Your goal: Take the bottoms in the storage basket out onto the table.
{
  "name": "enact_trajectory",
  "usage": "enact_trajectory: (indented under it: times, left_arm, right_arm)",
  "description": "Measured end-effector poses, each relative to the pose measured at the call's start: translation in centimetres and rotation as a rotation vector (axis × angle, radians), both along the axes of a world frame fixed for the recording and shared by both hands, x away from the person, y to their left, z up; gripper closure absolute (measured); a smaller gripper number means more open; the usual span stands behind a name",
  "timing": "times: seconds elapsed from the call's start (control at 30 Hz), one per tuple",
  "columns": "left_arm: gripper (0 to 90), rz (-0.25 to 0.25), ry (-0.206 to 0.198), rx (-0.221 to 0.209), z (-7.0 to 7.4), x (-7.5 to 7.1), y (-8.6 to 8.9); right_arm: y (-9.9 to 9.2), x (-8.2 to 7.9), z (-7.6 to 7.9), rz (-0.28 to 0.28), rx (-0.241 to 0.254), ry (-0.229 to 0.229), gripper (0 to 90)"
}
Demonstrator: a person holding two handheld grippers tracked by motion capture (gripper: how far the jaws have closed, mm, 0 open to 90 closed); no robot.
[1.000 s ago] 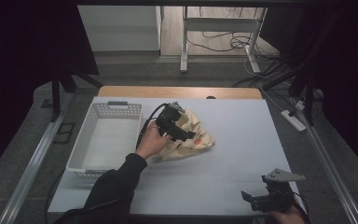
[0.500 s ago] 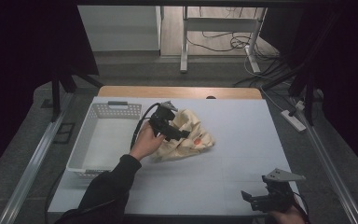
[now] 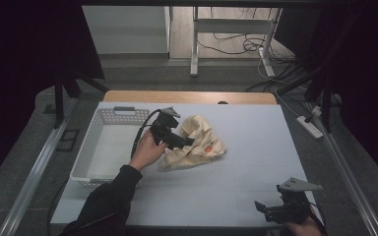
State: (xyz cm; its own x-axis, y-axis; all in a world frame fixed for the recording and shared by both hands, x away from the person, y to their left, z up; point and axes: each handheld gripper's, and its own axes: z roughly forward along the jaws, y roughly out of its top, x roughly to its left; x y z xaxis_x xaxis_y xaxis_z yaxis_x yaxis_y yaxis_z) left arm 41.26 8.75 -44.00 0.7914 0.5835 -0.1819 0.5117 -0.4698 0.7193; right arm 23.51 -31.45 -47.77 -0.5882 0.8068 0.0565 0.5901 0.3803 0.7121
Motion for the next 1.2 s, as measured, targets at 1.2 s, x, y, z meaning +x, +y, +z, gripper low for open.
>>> enact_trajectory:
  times: [1.2]
  left_arm:
    - [0.0,0.041,-0.026,-0.009,-0.3,-2.0,2.5]
  right_arm:
    - [0.0,-0.1,0.1,0.002,0.003,-0.005,0.3]
